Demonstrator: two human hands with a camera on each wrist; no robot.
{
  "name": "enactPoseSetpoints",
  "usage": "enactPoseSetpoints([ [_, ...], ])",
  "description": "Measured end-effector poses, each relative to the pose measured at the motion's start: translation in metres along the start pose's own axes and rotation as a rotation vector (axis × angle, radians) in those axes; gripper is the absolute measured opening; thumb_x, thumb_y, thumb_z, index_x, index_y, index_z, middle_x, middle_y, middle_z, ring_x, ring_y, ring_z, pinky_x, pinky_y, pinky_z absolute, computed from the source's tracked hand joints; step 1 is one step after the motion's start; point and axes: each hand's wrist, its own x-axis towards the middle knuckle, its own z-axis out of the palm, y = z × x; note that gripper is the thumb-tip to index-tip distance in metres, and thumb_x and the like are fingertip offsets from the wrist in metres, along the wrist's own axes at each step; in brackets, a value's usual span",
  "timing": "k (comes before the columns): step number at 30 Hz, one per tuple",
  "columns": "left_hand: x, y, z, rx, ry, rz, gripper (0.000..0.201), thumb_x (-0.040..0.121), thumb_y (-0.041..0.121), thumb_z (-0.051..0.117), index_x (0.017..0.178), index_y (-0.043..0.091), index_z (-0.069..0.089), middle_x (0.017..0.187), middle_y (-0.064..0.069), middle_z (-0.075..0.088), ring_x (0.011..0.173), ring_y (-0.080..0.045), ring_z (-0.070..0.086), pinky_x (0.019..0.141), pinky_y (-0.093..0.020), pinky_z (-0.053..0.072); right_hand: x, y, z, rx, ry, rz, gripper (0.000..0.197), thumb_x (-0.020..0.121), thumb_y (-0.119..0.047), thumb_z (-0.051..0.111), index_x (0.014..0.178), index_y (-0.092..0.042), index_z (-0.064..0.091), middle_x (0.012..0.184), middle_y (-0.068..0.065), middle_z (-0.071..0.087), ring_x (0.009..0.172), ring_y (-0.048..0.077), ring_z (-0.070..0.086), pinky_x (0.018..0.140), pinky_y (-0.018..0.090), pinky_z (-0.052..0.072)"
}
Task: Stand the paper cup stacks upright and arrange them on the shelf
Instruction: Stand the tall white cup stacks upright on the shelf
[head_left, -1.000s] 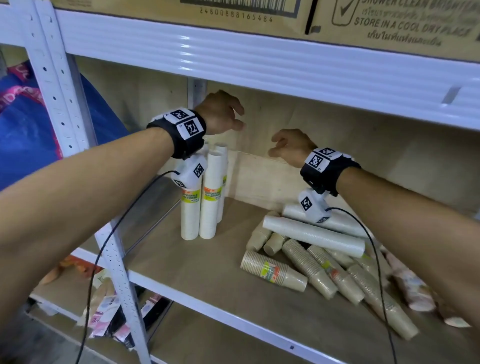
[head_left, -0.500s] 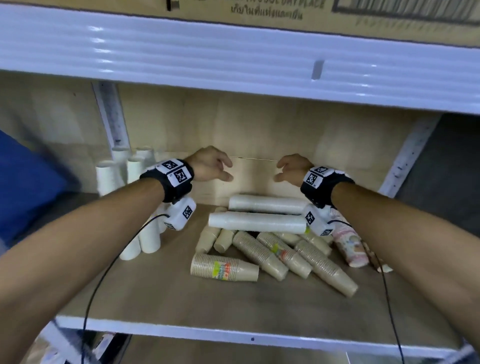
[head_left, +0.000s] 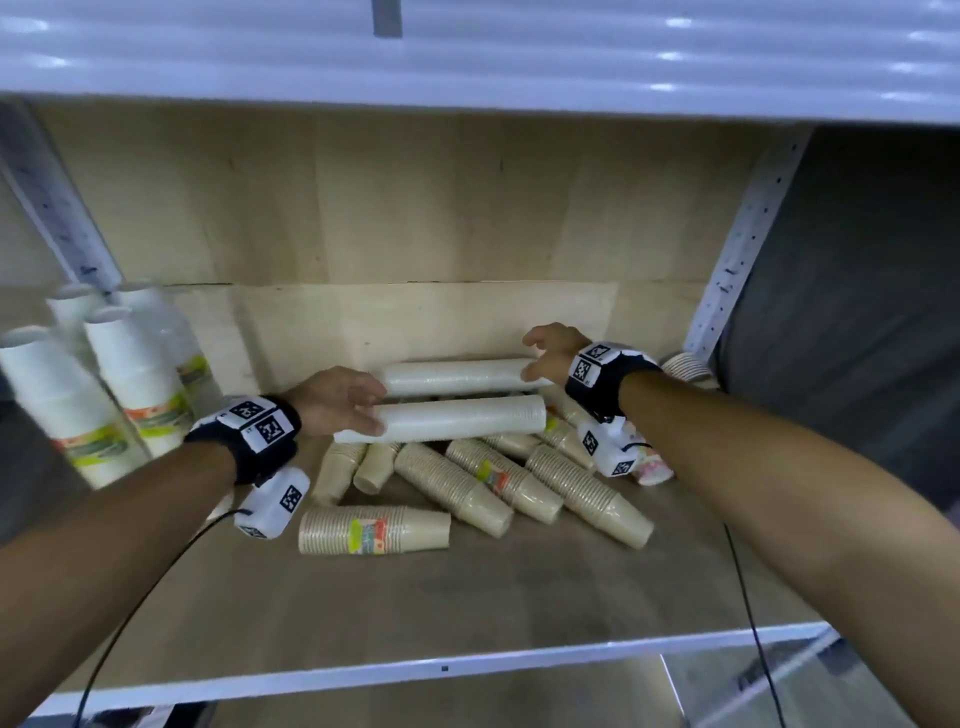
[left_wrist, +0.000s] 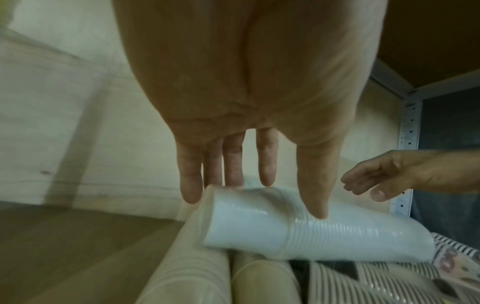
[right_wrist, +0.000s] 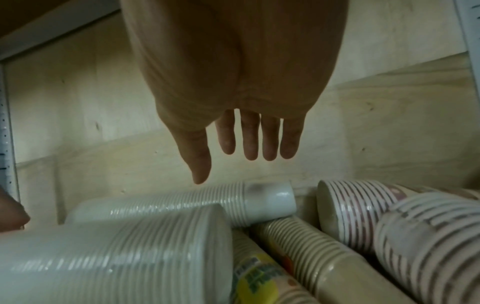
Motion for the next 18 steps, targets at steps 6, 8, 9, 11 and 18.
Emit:
enactPoseSetpoints([
  [6, 0.005, -0.011, 0.016, -0.027, -0.022, -0.022, 0.070, 0.073, 0.018, 0.083, 0.135, 0.029, 0.054, 0.126, 0.010, 0.059, 0.113, -0.011, 0.055, 0.093, -0.025, 0.041, 0.011, 0.005, 0.008, -0.079, -0.046, -0.031, 0.071, 0.082, -0.019, 0.072, 0.145, -0.013, 0.040, 0.147, 0.008, 0.042, 0.132, 0.027, 0.044, 0.106, 0.033, 0.041],
  [8, 0.006, -0.012, 0.019, -0.025, -0.008, -0.022, 0.072, 0.074, 0.017, 0.083, 0.137, 0.029, 0.052, 0.128, 0.009, 0.058, 0.113, -0.011, 0.054, 0.093, -0.025, 0.039, 0.013, 0.007, 0.012, -0.093, -0.043, -0.046, 0.065, 0.080, -0.019, 0.073, 0.140, -0.013, 0.047, 0.139, 0.009, 0.051, 0.125, 0.029, 0.051, 0.100, 0.034, 0.046],
  [9, 0.007, -0.013, 0.020, -0.029, 0.001, -0.022, 0.071, 0.074, 0.016, 0.083, 0.137, 0.029, 0.052, 0.128, 0.009, 0.058, 0.113, -0.011, 0.054, 0.092, -0.025, 0.039, 0.013, 0.008, 0.015, -0.100, -0.042, -0.052, 0.062, 0.079, -0.021, 0.074, 0.136, -0.014, 0.051, 0.133, 0.008, 0.055, 0.120, 0.029, 0.055, 0.096, 0.034, 0.048],
  [11, 0.008, -0.014, 0.020, -0.036, 0.014, -0.027, 0.071, 0.074, 0.016, 0.083, 0.136, 0.030, 0.053, 0.127, 0.008, 0.059, 0.111, -0.011, 0.055, 0.092, -0.025, 0.039, 0.014, 0.010, 0.020, -0.098, -0.041, -0.065, 0.061, 0.077, -0.027, 0.076, 0.133, -0.017, 0.054, 0.128, 0.006, 0.059, 0.115, 0.027, 0.058, 0.095, 0.033, 0.048],
  [18, 0.007, -0.019, 0.015, -0.053, -0.014, 0.000, 0.071, 0.070, 0.014, 0.084, 0.133, 0.029, 0.056, 0.124, 0.009, 0.062, 0.114, -0.013, 0.058, 0.102, -0.036, 0.044, 0.015, 0.014, 0.032, -0.180, 0.010, -0.080, 0.053, 0.080, -0.043, 0.070, 0.129, -0.027, 0.058, 0.124, 0.002, 0.061, 0.117, 0.030, 0.052, 0.102, 0.041, 0.045],
])
